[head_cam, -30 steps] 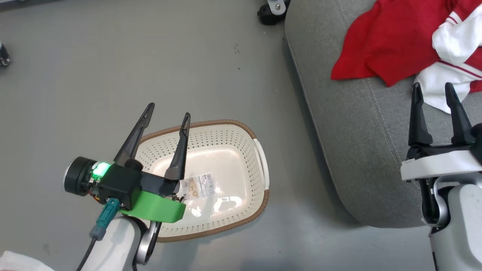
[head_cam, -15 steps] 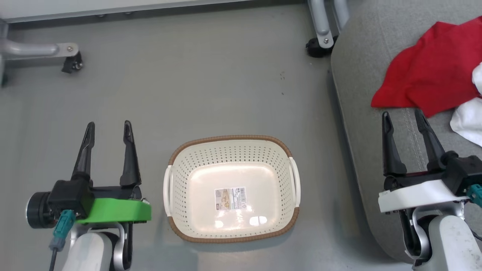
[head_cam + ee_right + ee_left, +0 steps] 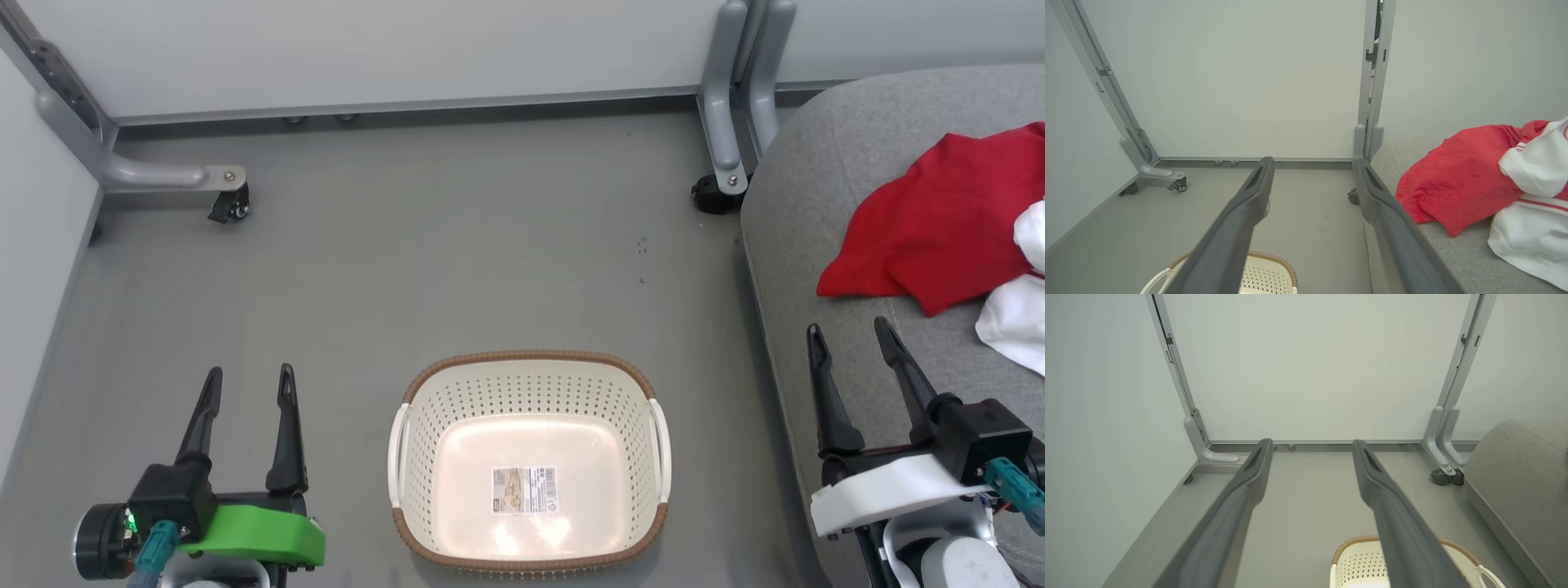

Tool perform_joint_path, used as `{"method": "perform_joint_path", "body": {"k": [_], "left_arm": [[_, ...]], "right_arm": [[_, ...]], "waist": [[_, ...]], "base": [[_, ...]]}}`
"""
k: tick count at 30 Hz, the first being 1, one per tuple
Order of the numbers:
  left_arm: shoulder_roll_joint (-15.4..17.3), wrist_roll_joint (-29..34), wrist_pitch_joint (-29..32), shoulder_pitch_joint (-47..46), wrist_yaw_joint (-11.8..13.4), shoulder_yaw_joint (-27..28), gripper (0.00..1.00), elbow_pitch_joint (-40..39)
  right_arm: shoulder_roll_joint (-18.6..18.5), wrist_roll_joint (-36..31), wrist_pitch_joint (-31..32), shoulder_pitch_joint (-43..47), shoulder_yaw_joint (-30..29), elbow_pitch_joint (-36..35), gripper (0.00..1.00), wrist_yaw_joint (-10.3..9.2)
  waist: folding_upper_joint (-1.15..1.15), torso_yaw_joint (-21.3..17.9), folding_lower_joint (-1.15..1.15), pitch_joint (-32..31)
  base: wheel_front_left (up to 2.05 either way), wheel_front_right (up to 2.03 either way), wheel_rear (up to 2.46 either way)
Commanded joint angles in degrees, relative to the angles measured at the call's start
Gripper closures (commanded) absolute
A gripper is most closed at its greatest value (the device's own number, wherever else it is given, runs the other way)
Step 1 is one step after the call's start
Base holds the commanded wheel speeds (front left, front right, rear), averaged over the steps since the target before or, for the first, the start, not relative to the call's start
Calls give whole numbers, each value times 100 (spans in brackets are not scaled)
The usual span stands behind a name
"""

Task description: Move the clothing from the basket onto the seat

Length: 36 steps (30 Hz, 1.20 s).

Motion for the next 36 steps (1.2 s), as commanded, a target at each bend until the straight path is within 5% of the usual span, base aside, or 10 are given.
{"method": "perform_joint_path", "body": {"k": [1,36], "left_arm": [[-27,73,-2,134,-53,15,0,54],[-272,445,-3,354,-360,322,0,555]], "right_arm": [[-10,2,25,139,0,-18,0,-6],[8,110,290,549,47,-31,0,-6]], "waist": [[0,-24,1,-230],[0,-46,1,-540]], "base": [[0,0,0],[0,0,0]]}}
